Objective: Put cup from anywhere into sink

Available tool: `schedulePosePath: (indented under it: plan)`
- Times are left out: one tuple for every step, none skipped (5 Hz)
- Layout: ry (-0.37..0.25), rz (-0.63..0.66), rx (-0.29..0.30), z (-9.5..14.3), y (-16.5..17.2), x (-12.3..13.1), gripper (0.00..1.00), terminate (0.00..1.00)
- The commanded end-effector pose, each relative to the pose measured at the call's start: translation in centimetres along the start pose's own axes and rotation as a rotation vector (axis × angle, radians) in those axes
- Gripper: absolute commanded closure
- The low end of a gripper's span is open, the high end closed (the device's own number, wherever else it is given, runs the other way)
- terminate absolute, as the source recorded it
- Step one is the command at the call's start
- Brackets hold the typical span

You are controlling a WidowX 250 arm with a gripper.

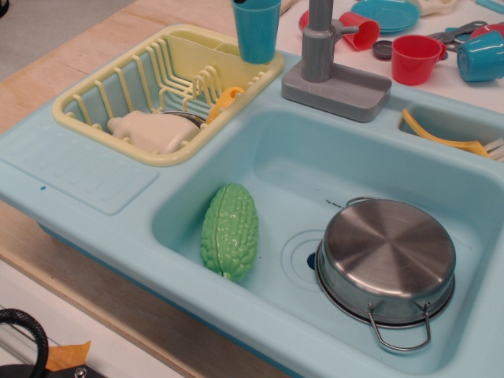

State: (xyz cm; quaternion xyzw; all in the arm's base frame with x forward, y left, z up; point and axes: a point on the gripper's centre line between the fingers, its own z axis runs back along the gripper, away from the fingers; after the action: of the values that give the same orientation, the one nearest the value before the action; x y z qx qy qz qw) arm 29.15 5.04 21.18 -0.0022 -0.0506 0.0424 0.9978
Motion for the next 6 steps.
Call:
schedulePosePath:
  plan:
    - [0.0, 0.0, 0.0, 0.0, 0.0, 0.0, 0.0, 0.0]
    - [-0.084, -0.251, 0.011, 0.0, -0.2, 0.6, 0.0, 0.0]
    - [-0.15, -0.471, 0.016, -0.1, -0.3, 1.0, 0.0, 0.0]
    - [-0.171, -0.654, 0.001, -0.3, -0.6, 2.1, 0.0, 0.0]
    - [-0.177, -0.718, -0.028, -0.8, -0.7, 3.0, 0.0, 0.0]
    - [-0.193, -0.755, -0.046, -1.4, -0.7, 3.8, 0.0, 0.0]
